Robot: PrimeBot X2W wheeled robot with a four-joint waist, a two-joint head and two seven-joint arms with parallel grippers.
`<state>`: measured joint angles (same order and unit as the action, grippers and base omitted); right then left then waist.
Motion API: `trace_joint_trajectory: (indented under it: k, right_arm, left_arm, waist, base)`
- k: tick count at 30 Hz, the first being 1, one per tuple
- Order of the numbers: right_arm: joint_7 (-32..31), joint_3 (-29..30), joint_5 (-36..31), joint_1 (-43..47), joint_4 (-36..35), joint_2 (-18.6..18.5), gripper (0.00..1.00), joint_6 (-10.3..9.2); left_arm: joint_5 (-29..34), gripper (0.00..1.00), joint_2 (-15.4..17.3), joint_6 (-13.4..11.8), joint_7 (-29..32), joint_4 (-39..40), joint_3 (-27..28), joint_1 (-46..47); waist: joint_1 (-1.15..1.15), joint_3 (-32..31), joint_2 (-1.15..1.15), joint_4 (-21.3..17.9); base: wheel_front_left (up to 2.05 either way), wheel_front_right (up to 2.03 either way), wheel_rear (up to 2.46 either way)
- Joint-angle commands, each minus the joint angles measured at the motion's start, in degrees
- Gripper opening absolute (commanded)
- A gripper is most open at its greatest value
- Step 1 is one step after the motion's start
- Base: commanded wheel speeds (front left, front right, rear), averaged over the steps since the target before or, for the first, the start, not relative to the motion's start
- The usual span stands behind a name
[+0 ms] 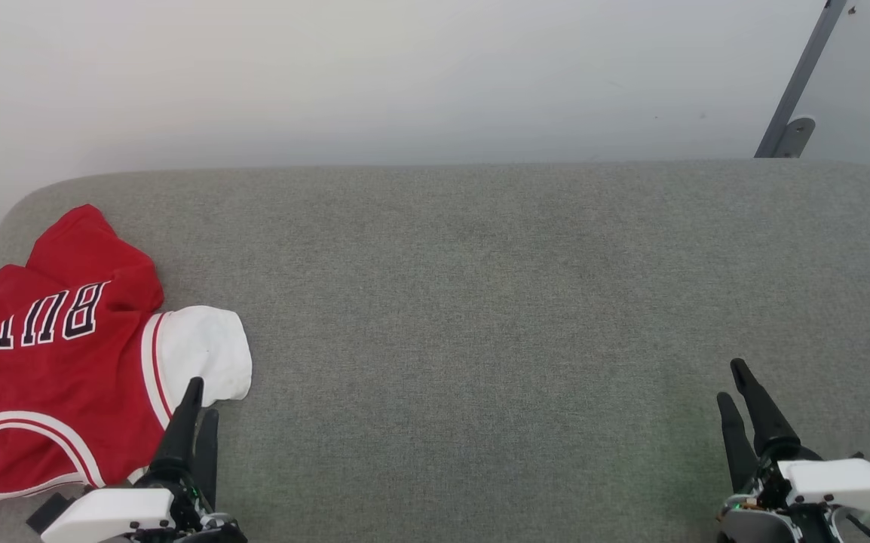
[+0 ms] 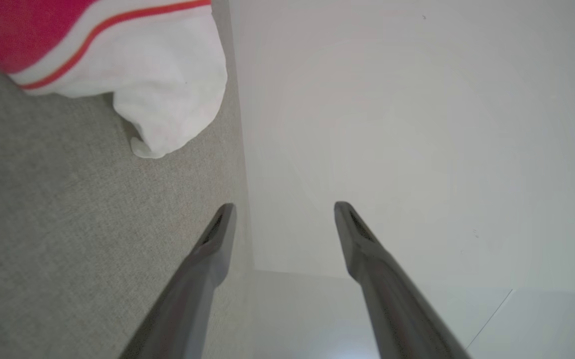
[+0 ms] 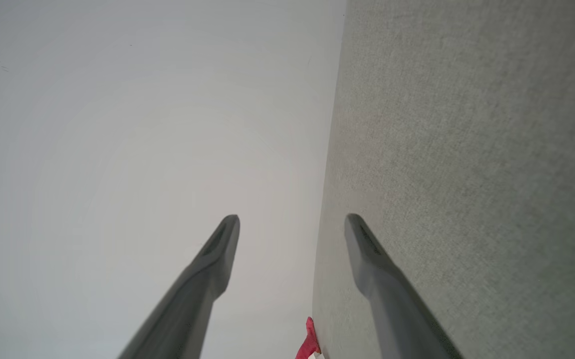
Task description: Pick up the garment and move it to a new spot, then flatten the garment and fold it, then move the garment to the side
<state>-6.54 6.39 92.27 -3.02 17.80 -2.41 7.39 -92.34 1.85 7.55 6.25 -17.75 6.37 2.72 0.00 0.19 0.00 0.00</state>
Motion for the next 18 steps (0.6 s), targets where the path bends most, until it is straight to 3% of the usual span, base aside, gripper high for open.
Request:
trace_joint_trajectory:
  k: [1, 10, 18]
  right_arm:
    - [0.2, 0.1, -0.2, -2.2, -0.7, -0.3, 1.0, 0.08]
    - [2.3, -1.3, -3.2, -5.4, 0.4, -1.8, 1.0, 0.09]
    - [5.3, -5.0, -8.5, -7.7, 1.8, -4.5, 1.0, 0.11]
  left_arm:
    - [0.6, 1.0, 0.6, 0.0, -0.5, 1.1, 0.0, 1.6]
    - [6.0, 1.0, 2.8, 0.0, -3.3, 0.6, -1.2, 3.5]
    - [16.0, 1.0, 4.0, -0.2, -5.4, 0.9, -1.1, 4.6]
  waist:
    - [0.0, 0.0, 0.0, 0.0]
    - [0.0, 0.1, 0.0, 0.1]
    - [0.0, 0.1, 0.0, 0.2]
  base:
    - [0.0, 0.0, 0.0]
    - [0.0, 0.0, 0.0]
    - [0.0, 0.0, 0.0]
